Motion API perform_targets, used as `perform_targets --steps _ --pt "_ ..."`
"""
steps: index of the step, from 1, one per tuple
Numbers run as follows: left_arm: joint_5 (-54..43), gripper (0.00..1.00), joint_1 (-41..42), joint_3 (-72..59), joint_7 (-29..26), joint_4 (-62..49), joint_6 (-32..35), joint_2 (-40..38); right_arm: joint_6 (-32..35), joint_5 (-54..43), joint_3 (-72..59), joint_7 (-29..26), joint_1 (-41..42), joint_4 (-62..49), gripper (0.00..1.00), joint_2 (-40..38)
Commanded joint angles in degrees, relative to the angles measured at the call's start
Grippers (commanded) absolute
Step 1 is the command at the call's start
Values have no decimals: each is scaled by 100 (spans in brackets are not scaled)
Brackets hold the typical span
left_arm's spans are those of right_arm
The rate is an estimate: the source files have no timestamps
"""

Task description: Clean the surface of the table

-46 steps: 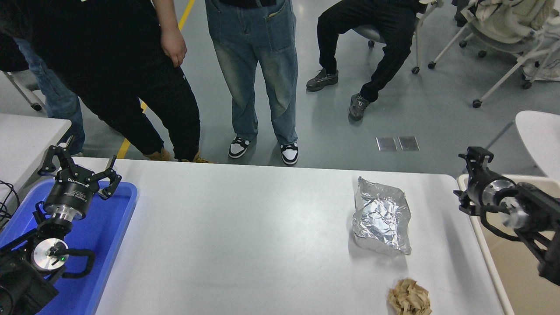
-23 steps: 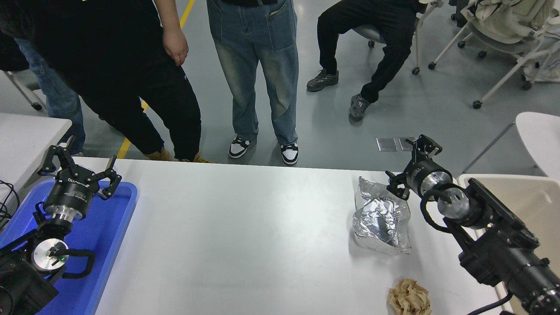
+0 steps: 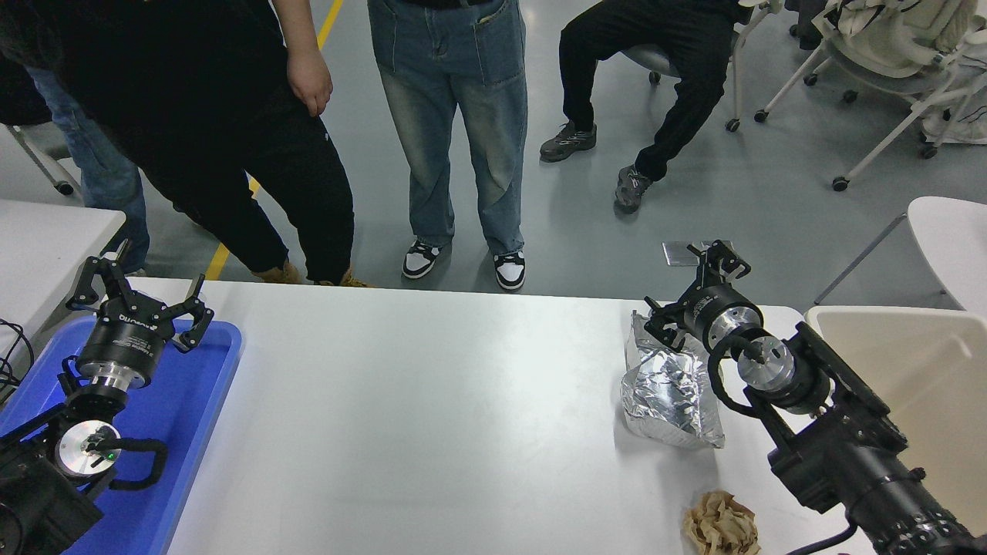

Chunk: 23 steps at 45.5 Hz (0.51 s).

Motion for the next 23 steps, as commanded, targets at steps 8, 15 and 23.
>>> perform_targets --steps 8,15,23 --pt "-6 100 0 0 0 -1 0 -4 777 -18 -390 1165 -90 -157 100 -58" --pt "-6 100 0 0 0 -1 0 -4 1287 -70 -671 1490 -142 -552 100 -66" --pt "-6 100 0 0 0 -1 0 -4 1542 -132 -1287 2202 -221 -676 100 -189"
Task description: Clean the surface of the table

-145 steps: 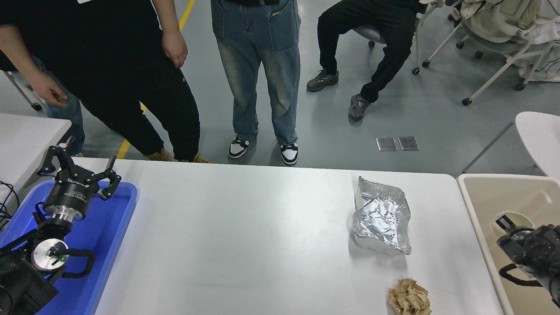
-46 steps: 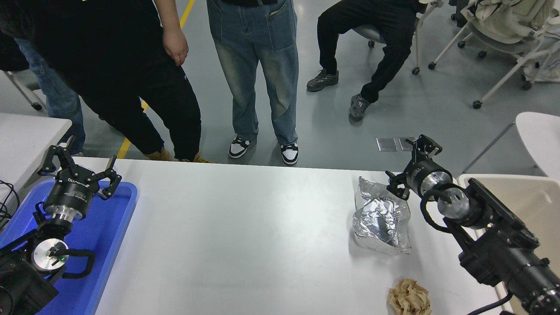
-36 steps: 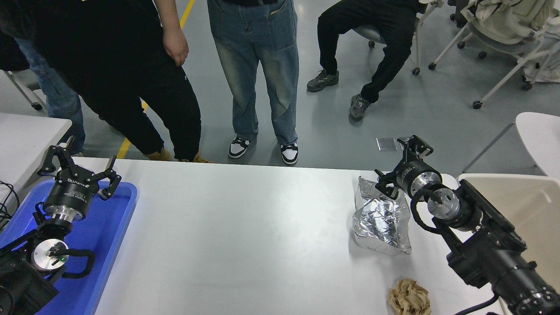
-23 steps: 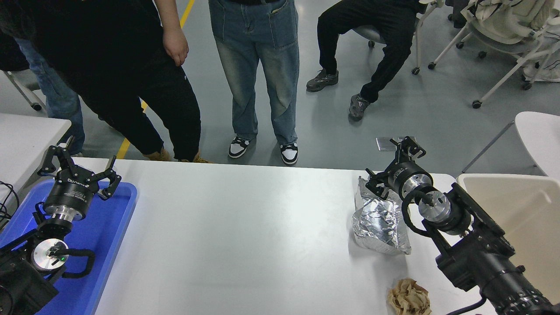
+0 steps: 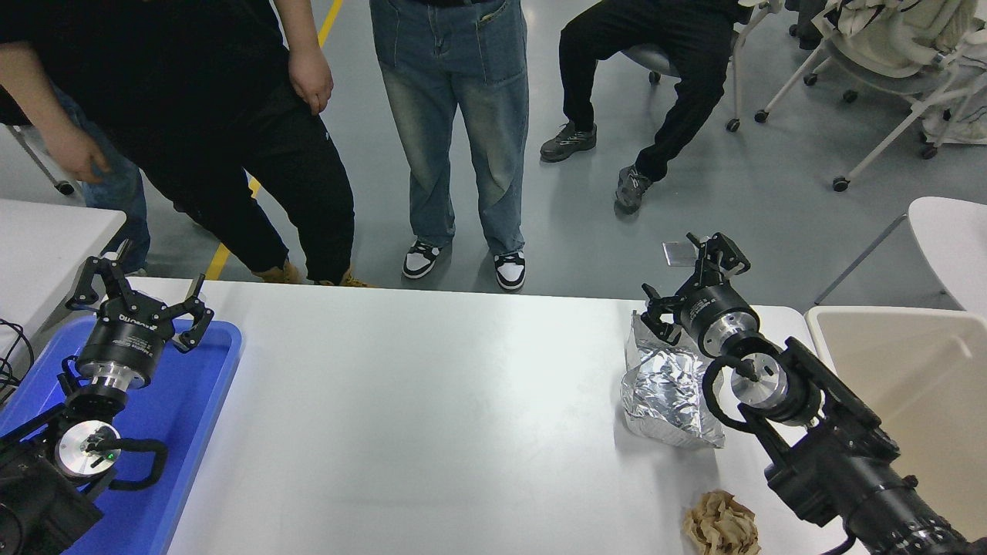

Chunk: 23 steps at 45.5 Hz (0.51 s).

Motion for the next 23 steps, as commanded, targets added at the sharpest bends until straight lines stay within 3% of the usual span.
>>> perform_targets --steps 1,7,23 --pt "3 100 1 0 0 -2 0 -4 506 -67 -677 854 -102 -227 100 -133" --pt "3 100 1 0 0 -2 0 5 787 -67 -748 942 -111 -218 100 -142" --pt "-6 100 1 0 0 -2 0 -4 761 65 -660 898 -111 -218 100 -177"
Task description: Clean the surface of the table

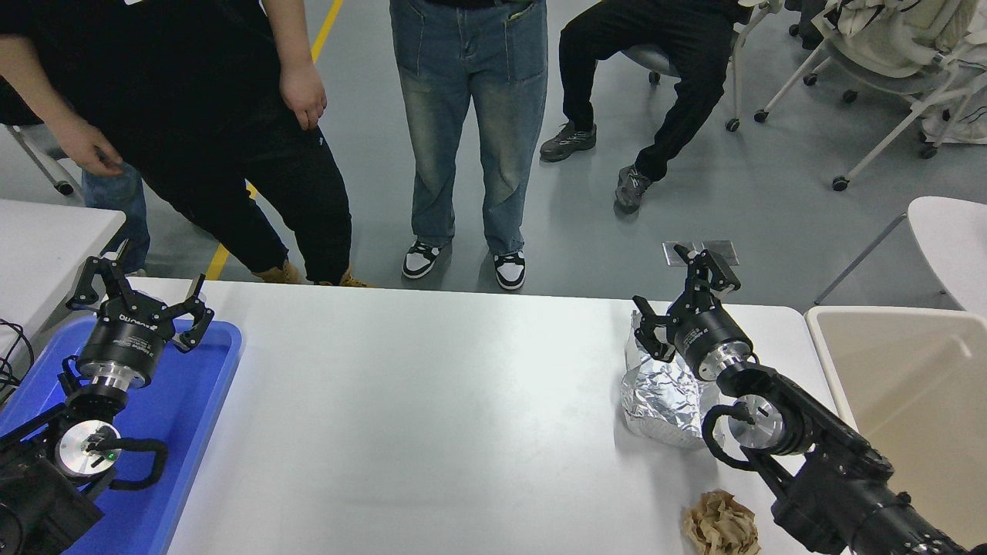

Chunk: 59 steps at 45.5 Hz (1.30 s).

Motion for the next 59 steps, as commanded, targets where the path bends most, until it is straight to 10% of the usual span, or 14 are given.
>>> perform_targets --steps 1,19,38,59 --pt "8 100 1 0 0 -1 9 5 82 86 -5 57 -15 2 100 -88" --pt "-1 100 1 0 0 -1 0 5 381 -203 -259 101 11 37 100 -343" --pt "8 100 1 9 0 -1 0 5 -252 -942 -3642 -39 810 634 100 -2013" --pt "8 100 1 9 0 -1 0 -4 -410 -3455 -5023 -22 1778 846 100 -2787"
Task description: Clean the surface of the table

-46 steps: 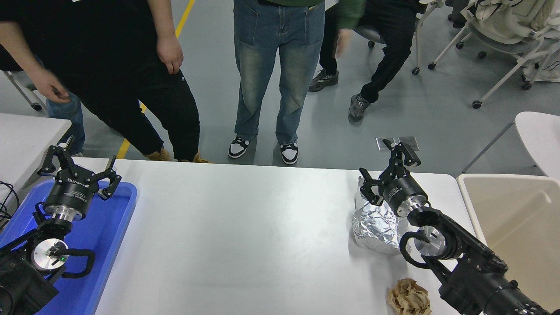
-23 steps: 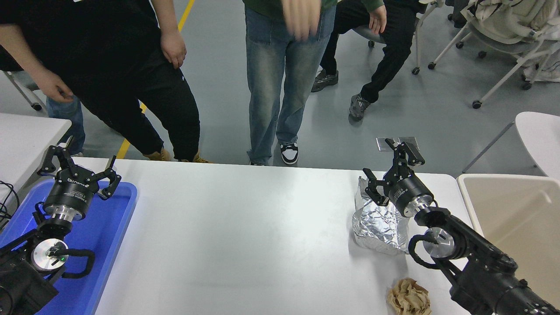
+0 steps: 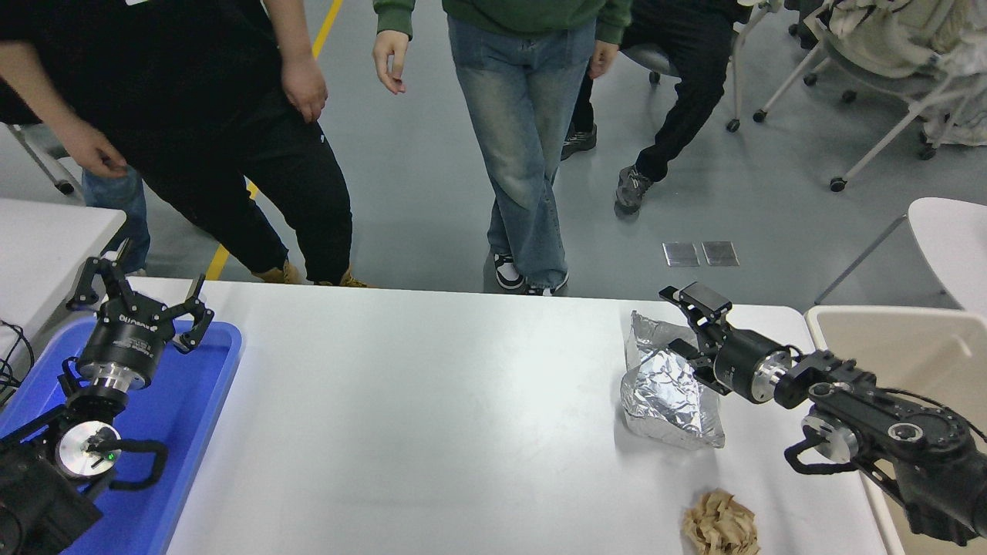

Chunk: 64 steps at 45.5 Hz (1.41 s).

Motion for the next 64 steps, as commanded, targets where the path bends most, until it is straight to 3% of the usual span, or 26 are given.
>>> perform_targets --steps 1,20,52,64 --pt "-6 100 0 6 0 0 -1 -2 -64 -1233 -778 -7 421 19 100 -321" --pt "-6 100 0 6 0 0 -1 -2 -143 -1277 -2097 11 509 -1211 100 -251" --pt "3 100 0 6 0 0 -1 -2 -195 -1295 -2484 2 491 -1378 100 566" --pt "3 100 0 6 0 0 -1 -2 -187 -1295 -2589 2 509 -1536 89 865"
